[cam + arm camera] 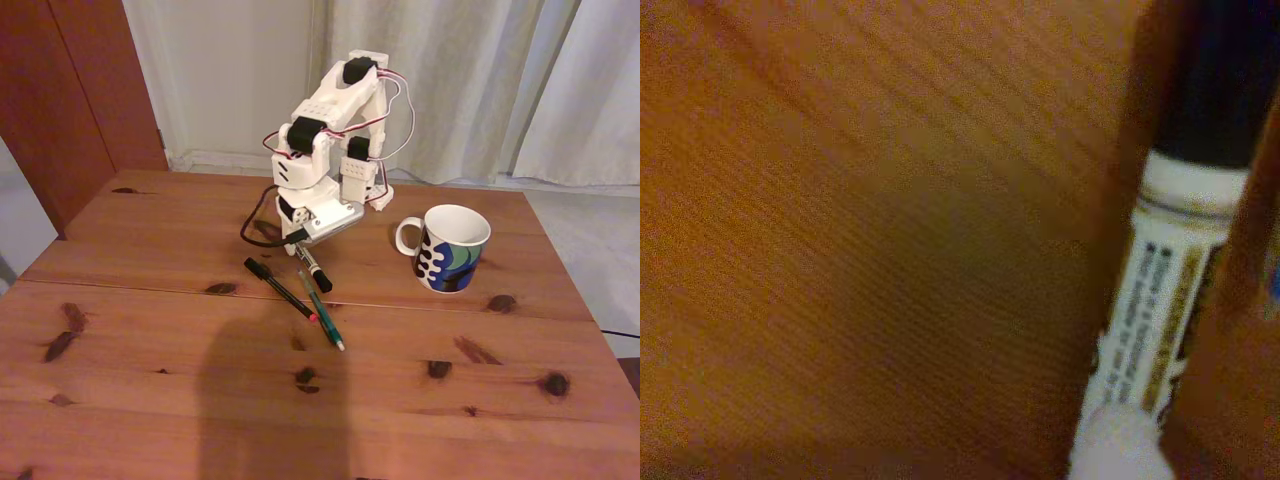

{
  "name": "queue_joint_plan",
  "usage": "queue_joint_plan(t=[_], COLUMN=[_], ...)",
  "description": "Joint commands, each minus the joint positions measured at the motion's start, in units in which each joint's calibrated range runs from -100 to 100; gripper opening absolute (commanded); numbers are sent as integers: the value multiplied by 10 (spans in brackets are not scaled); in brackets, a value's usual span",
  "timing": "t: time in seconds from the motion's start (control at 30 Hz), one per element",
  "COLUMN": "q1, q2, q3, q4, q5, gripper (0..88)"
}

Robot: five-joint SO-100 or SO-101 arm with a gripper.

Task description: Clean up the desk and place the pens and markers into the cup

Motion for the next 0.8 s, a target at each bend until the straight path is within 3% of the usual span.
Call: queue_joint_plan(t=[0.0, 0.2, 0.47, 0.77], q1=[4, 4, 4, 5], q2=[-4, -4, -9, -10], q3=[6, 48, 133, 133], q4=[-5, -23, -150, -153], q5=[4, 4, 2, 1], gripper=[203, 203, 203, 202])
